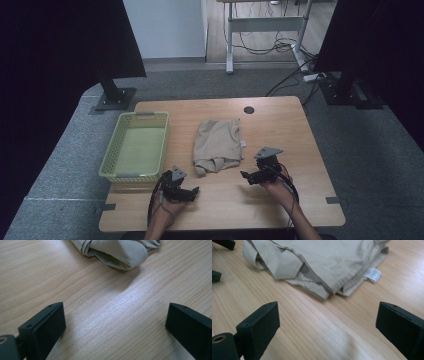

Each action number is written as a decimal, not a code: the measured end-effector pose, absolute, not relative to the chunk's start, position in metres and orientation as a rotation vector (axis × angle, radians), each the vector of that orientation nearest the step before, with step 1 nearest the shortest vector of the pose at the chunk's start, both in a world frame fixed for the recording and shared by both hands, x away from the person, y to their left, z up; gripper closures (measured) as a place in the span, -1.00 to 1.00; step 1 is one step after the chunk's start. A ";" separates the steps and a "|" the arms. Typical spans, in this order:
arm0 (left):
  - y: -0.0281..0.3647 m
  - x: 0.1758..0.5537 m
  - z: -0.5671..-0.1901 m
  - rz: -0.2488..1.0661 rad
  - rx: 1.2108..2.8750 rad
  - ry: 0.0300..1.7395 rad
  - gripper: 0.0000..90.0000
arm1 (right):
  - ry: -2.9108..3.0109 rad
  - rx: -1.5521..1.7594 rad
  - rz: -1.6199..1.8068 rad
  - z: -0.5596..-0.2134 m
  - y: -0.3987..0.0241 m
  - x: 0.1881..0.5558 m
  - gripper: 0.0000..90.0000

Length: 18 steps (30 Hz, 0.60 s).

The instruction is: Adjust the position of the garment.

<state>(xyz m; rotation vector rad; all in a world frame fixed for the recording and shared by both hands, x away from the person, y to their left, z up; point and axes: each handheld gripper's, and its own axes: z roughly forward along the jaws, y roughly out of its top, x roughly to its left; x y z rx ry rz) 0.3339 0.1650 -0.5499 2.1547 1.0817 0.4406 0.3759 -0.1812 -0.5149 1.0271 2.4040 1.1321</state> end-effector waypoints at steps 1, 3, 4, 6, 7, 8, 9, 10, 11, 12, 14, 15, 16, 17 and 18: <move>0.165 0.334 -0.550 0.441 2.155 1.082 -0.94 | 2.401 1.036 1.134 -0.515 -0.184 0.375 -0.89; 0.165 0.334 -0.550 0.441 2.154 1.082 -0.94 | 2.390 1.059 1.140 -0.515 -0.191 0.372 -0.89; 0.165 0.334 -0.550 0.441 2.155 1.082 -0.94 | 2.386 1.064 1.142 -0.515 -0.194 0.371 -0.89; 0.165 0.334 -0.550 0.441 2.154 1.082 -0.94 | 2.373 1.079 1.145 -0.515 -0.200 0.368 -0.89; 0.165 0.334 -0.550 0.441 2.155 1.082 -0.94 | 2.366 1.088 1.148 -0.515 -0.203 0.367 -0.89; 0.165 0.334 -0.550 0.441 2.154 1.082 -0.94 | 2.358 1.098 1.151 -0.515 -0.206 0.365 -0.89; 0.165 0.334 -0.550 0.441 2.155 1.082 -0.94 | 2.352 1.106 1.157 -0.516 -0.209 0.364 -0.89; 0.165 0.334 -0.550 0.441 2.155 1.082 -0.94 | 2.349 1.115 1.161 -0.517 -0.212 0.363 -0.89; 0.165 0.334 -0.550 0.441 2.154 1.082 -0.94 | 2.342 1.126 1.162 -0.518 -0.215 0.361 -0.89; 0.165 0.334 -0.550 0.441 2.155 1.082 -0.94 | 2.336 1.137 1.164 -0.520 -0.218 0.360 -0.89; 0.165 0.334 -0.550 0.441 2.155 1.082 -0.94 | 2.324 1.158 1.165 -0.524 -0.224 0.357 -0.89; 0.165 0.334 -0.550 0.441 2.155 1.082 -0.94 | 2.316 1.165 1.162 -0.526 -0.226 0.356 -0.89; 0.165 0.334 -0.550 0.441 2.155 1.082 -0.94 | 2.314 1.170 1.153 -0.529 -0.229 0.355 -0.88; 0.165 0.334 -0.550 0.441 2.154 1.082 -0.94 | 2.311 1.173 1.143 -0.531 -0.232 0.354 -0.88; 0.165 0.334 -0.550 0.441 2.155 1.082 -0.94 | 2.309 1.175 1.134 -0.533 -0.234 0.353 -0.87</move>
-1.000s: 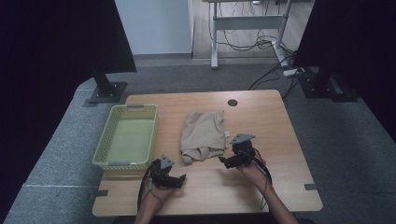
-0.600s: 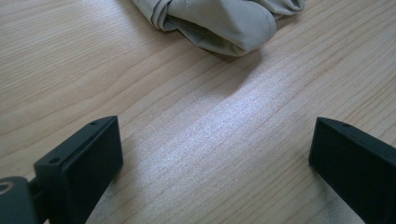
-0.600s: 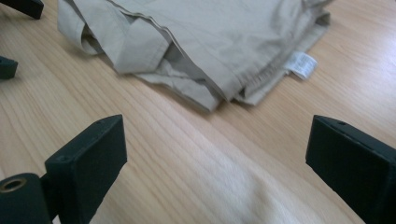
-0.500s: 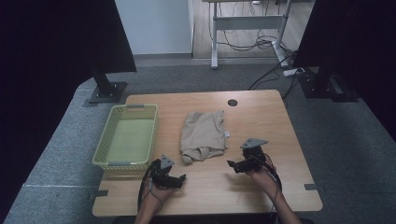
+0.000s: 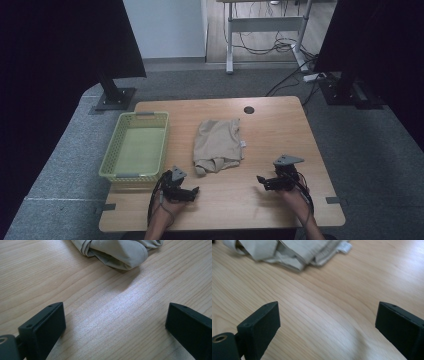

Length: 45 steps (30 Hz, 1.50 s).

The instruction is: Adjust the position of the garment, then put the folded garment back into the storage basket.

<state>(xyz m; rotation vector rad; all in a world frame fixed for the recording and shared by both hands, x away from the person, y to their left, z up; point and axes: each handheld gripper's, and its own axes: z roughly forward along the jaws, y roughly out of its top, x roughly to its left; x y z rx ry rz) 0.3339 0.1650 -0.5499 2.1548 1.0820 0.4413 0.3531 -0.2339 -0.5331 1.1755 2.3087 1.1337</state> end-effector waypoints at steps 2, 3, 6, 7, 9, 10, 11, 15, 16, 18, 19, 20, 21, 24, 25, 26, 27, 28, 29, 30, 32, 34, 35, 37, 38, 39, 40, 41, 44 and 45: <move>0.165 0.334 -0.550 0.441 2.155 1.082 -0.94 | 2.304 1.179 1.107 -0.537 -0.238 0.352 -0.87; 0.165 0.334 -0.550 0.441 2.155 1.082 -0.94 | 2.303 1.184 1.095 -0.539 -0.240 0.351 -0.87; 0.165 0.334 -0.550 0.441 2.154 1.082 -0.94 | 2.320 1.205 1.062 -0.548 -0.244 0.349 -0.87; 0.165 0.334 -0.550 0.441 2.154 1.082 -0.94 | 2.329 1.209 1.057 -0.550 -0.244 0.348 -0.87; 0.165 0.334 -0.550 0.441 2.154 1.082 -0.94 | 2.342 1.213 1.049 -0.553 -0.245 0.348 -0.87; 0.165 0.334 -0.550 0.441 2.155 1.081 -0.94 | 2.346 1.211 1.032 -0.554 -0.244 0.347 -0.88; 0.165 0.334 -0.550 0.441 2.155 1.081 -0.94 | 2.345 1.203 1.013 -0.555 -0.244 0.347 -0.89; 0.165 0.334 -0.550 0.443 2.155 1.089 -0.96 | 2.349 1.198 0.999 -0.555 -0.242 0.347 -0.91; 0.165 0.334 -0.550 0.443 2.155 1.090 -0.97 | 2.349 1.199 0.999 -0.555 -0.242 0.347 -0.91; 0.165 0.334 -0.550 0.443 2.155 1.091 -0.97 | 2.349 1.199 0.999 -0.555 -0.242 0.347 -0.91; 0.165 0.334 -0.550 0.444 2.154 1.091 -0.97 | 2.349 1.199 0.999 -0.555 -0.242 0.347 -0.91; 0.165 0.334 -0.550 0.444 2.154 1.091 -0.96 | 2.349 1.198 0.999 -0.555 -0.242 0.347 -0.91; 0.165 0.333 -0.550 0.444 2.153 1.089 -0.96 | 2.348 1.199 0.999 -0.555 -0.242 0.347 -0.91; 0.164 0.333 -0.550 0.444 2.152 1.086 -0.94 | 2.348 1.198 0.999 -0.555 -0.242 0.347 -0.91; 0.164 0.333 -0.550 0.444 2.151 1.083 -0.93 | 2.348 1.198 0.999 -0.555 -0.242 0.347 -0.91; 0.164 0.333 -0.549 0.442 2.150 1.081 -0.92 | 2.348 1.198 0.999 -0.555 -0.242 0.347 -0.91; 0.164 0.333 -0.549 0.441 2.151 1.079 -0.90 | 2.348 1.199 0.999 -0.555 -0.242 0.347 -0.91; 0.163 0.333 -0.549 0.439 2.155 1.078 -0.90 | 2.348 1.198 0.999 -0.555 -0.242 0.347 -0.91; 0.163 0.333 -0.549 0.442 2.158 1.076 -0.89 | 2.348 1.198 0.999 -0.555 -0.242 0.347 -0.91; 0.162 0.333 -0.548 0.446 2.161 1.074 -0.89 | 2.348 1.198 0.999 -0.555 -0.242 0.347 -0.91; 0.161 0.334 -0.547 0.444 2.157 1.071 -0.89 | 2.349 1.198 0.999 -0.555 -0.242 0.347 -0.91; 0.160 0.335 -0.544 0.435 2.149 1.066 -0.89 | 2.348 1.198 0.999 -0.555 -0.242 0.347 -0.91; 0.160 0.336 -0.543 0.431 2.146 1.065 -0.89 | 2.348 1.198 0.999 -0.555 -0.242 0.347 -0.91; 0.159 0.337 -0.541 0.418 2.142 1.063 -0.90 | 2.348 1.198 0.998 -0.555 -0.242 0.347 -0.91; 0.158 0.338 -0.541 0.408 2.142 1.065 -0.90 | 2.348 1.198 0.998 -0.555 -0.242 0.347 -0.91; 0.157 0.339 -0.540 0.403 2.144 1.064 -0.91 | 2.349 1.197 0.998 -0.555 -0.242 0.347 -0.91; 0.156 0.340 -0.539 0.401 2.144 1.063 -0.91 | 2.348 1.198 0.998 -0.555 -0.242 0.346 -0.91; 0.155 0.341 -0.537 0.397 2.141 1.061 -0.91 | 2.349 1.198 0.998 -0.555 -0.242 0.346 -0.91; 0.152 0.345 -0.531 0.402 2.135 1.051 -0.91 | 2.349 1.198 0.998 -0.555 -0.242 0.346 -0.91; 0.151 0.347 -0.529 0.404 2.130 1.048 -0.91 | 2.349 1.197 0.998 -0.555 -0.242 0.346 -0.91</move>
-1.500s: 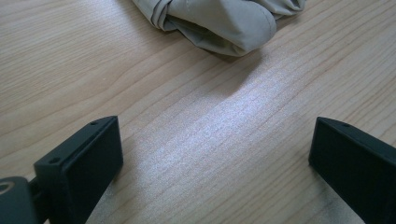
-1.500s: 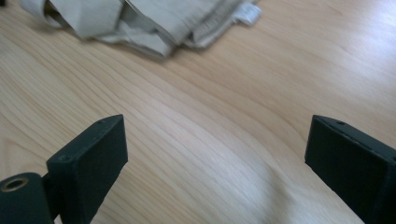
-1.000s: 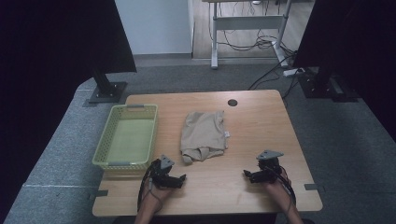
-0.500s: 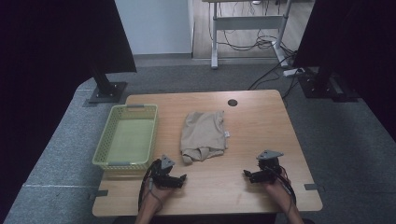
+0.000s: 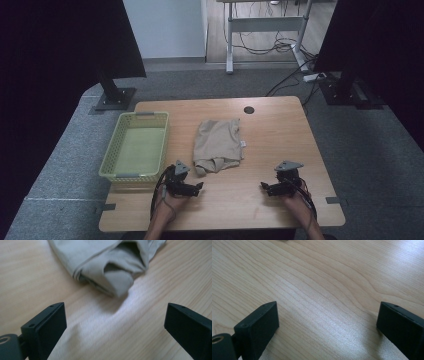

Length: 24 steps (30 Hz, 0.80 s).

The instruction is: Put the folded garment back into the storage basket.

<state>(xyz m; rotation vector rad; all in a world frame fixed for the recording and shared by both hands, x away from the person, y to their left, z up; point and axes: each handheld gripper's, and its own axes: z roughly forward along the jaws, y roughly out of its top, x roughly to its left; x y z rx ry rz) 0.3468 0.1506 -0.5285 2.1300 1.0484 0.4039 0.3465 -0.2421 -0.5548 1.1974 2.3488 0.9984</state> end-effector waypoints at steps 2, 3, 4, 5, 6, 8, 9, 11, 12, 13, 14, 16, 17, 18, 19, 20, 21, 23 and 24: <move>0.150 0.348 -0.527 0.403 2.128 1.046 -0.91 | 2.349 1.197 0.998 -0.555 -0.242 0.346 -0.91; 0.148 0.353 -0.524 0.395 2.120 1.046 -0.91 | 2.349 1.197 0.998 -0.555 -0.242 0.346 -0.91; 0.146 0.355 -0.523 0.387 2.119 1.045 -0.92 | 2.349 1.197 0.998 -0.555 -0.242 0.346 -0.91; 0.145 0.358 -0.522 0.376 2.123 1.044 -0.93 | 2.349 1.197 0.998 -0.555 -0.242 0.346 -0.91; 0.143 0.360 -0.522 0.370 2.126 1.042 -0.94 | 2.349 1.197 0.998 -0.555 -0.242 0.346 -0.91; 0.140 0.364 -0.523 0.370 2.135 1.039 -0.95 | 2.349 1.198 0.998 -0.555 -0.242 0.347 -0.91; 0.139 0.367 -0.522 0.373 2.139 1.036 -0.95 | 2.349 1.197 0.998 -0.555 -0.242 0.347 -0.91; 0.135 0.371 -0.520 0.367 2.130 1.033 -0.95 | 2.349 1.198 0.998 -0.555 -0.242 0.346 -0.91; 0.134 0.374 -0.519 0.364 2.129 1.030 -0.96 | 2.349 1.198 0.998 -0.555 -0.242 0.346 -0.91; 0.132 0.376 -0.517 0.365 2.128 1.025 -0.96 | 2.348 1.198 0.998 -0.555 -0.242 0.346 -0.91; 0.129 0.378 -0.516 0.372 2.132 1.020 -0.96 | 2.349 1.198 0.998 -0.555 -0.242 0.346 -0.91; 0.125 0.383 -0.513 0.375 2.134 1.014 -0.96 | 2.349 1.198 0.998 -0.555 -0.242 0.346 -0.91; 0.123 0.386 -0.512 0.377 2.134 1.011 -0.97 | 2.349 1.199 0.998 -0.555 -0.242 0.346 -0.91; 0.121 0.388 -0.510 0.380 2.134 1.009 -0.97 | 2.349 1.198 0.998 -0.555 -0.242 0.346 -0.91; 0.120 0.391 -0.509 0.385 2.135 1.008 -0.98 | 2.349 1.198 0.998 -0.555 -0.242 0.346 -0.91; 0.118 0.395 -0.508 0.391 2.136 1.007 -0.98 | 2.348 1.198 0.998 -0.555 -0.242 0.346 -0.91; 0.116 0.398 -0.508 0.398 2.136 1.010 -0.99 | 2.349 1.198 0.998 -0.555 -0.242 0.346 -0.91; 0.112 0.405 -0.507 0.391 2.134 1.016 -0.99 | 2.349 1.198 0.998 -0.555 -0.242 0.346 -0.91; 0.110 0.408 -0.507 0.386 2.133 1.018 -0.99 | 2.349 1.198 0.998 -0.555 -0.242 0.346 -0.91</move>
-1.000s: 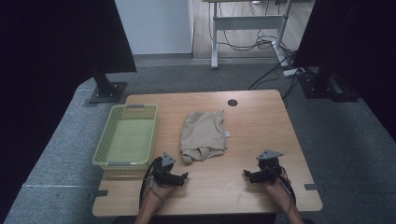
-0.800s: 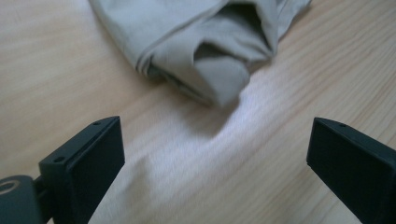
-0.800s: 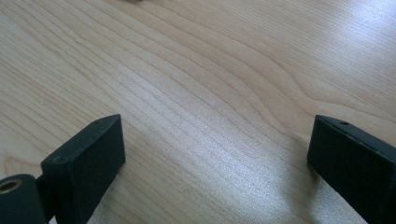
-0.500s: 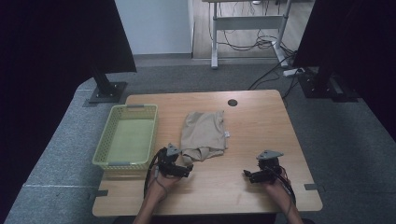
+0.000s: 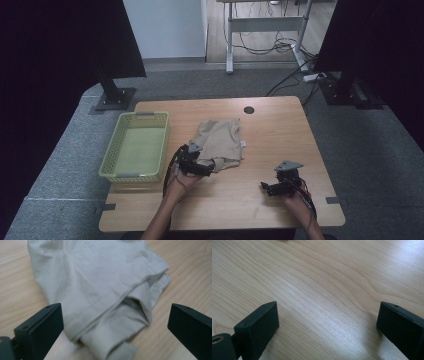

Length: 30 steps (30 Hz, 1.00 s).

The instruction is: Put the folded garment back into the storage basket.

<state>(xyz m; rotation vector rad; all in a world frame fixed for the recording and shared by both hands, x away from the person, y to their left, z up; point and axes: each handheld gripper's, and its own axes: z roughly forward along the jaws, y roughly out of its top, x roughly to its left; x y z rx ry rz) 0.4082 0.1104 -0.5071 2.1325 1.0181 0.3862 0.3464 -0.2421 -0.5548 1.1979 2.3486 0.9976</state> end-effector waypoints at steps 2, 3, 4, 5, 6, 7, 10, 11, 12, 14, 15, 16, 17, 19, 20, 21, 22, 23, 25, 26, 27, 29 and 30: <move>0.107 0.415 -0.507 0.387 2.132 1.018 -1.00 | 2.349 1.198 0.998 -0.555 -0.242 0.346 -0.91; 0.105 0.418 -0.507 0.391 2.136 1.017 -1.00 | 2.349 1.197 0.998 -0.555 -0.242 0.346 -0.91; 0.102 0.420 -0.506 0.395 2.136 1.018 -1.00 | 2.349 1.198 0.998 -0.555 -0.242 0.346 -0.91; 0.100 0.423 -0.506 0.398 2.140 1.016 -1.00 | 2.349 1.198 0.998 -0.555 -0.242 0.346 -0.91; 0.098 0.426 -0.506 0.403 2.146 1.013 -1.00 | 2.348 1.198 0.998 -0.555 -0.242 0.346 -0.91; 0.095 0.428 -0.505 0.410 2.149 1.013 -1.00 | 2.349 1.198 0.998 -0.555 -0.242 0.346 -0.91; 0.089 0.436 -0.505 0.412 2.161 1.015 -1.00 | 2.349 1.198 0.998 -0.555 -0.242 0.346 -0.91; 0.088 0.439 -0.505 0.411 2.163 1.013 -1.00 | 2.349 1.198 0.998 -0.555 -0.242 0.346 -0.91; 0.086 0.442 -0.505 0.404 2.163 1.013 -1.00 | 2.349 1.198 0.998 -0.555 -0.242 0.346 -0.91; 0.082 0.447 -0.505 0.392 2.161 1.010 -1.00 | 2.349 1.198 0.998 -0.555 -0.242 0.346 -0.91; 0.081 0.449 -0.505 0.389 2.158 1.011 -1.00 | 2.349 1.198 0.998 -0.555 -0.242 0.346 -0.91; 0.079 0.452 -0.505 0.387 2.155 1.010 -1.00 | 2.348 1.198 0.998 -0.555 -0.242 0.346 -0.91; 0.077 0.454 -0.505 0.394 2.163 1.007 -1.00 | 2.348 1.199 0.998 -0.555 -0.242 0.346 -0.91; 0.073 0.460 -0.506 0.401 2.177 1.005 -1.00 | 2.346 1.201 0.997 -0.555 -0.242 0.346 -0.91; 0.071 0.463 -0.507 0.389 2.179 1.008 -1.00 | 2.346 1.201 0.997 -0.555 -0.242 0.346 -0.92; 0.069 0.466 -0.508 0.380 2.179 1.015 -1.00 | 2.345 1.202 0.997 -0.555 -0.241 0.346 -0.92; 0.068 0.469 -0.509 0.377 2.185 1.017 -1.00 | 2.345 1.202 0.996 -0.555 -0.241 0.346 -0.92; 0.066 0.471 -0.511 0.377 2.197 1.019 -1.00 | 2.345 1.202 0.996 -0.555 -0.241 0.346 -0.92; 0.062 0.476 -0.515 0.391 2.229 1.025 -1.00 | 2.344 1.203 0.995 -0.555 -0.241 0.347 -0.92; 0.061 0.479 -0.517 0.384 2.231 1.032 -1.00 | 2.344 1.203 0.995 -0.555 -0.241 0.347 -0.92; 0.059 0.481 -0.519 0.375 2.227 1.037 -1.00 | 2.344 1.203 0.995 -0.555 -0.241 0.347 -0.92; 0.056 0.485 -0.523 0.363 2.233 1.041 -1.00 | 2.344 1.203 0.994 -0.555 -0.241 0.347 -0.92; 0.054 0.487 -0.525 0.354 2.242 1.040 -1.00 | 2.344 1.203 0.994 -0.555 -0.240 0.347 -0.92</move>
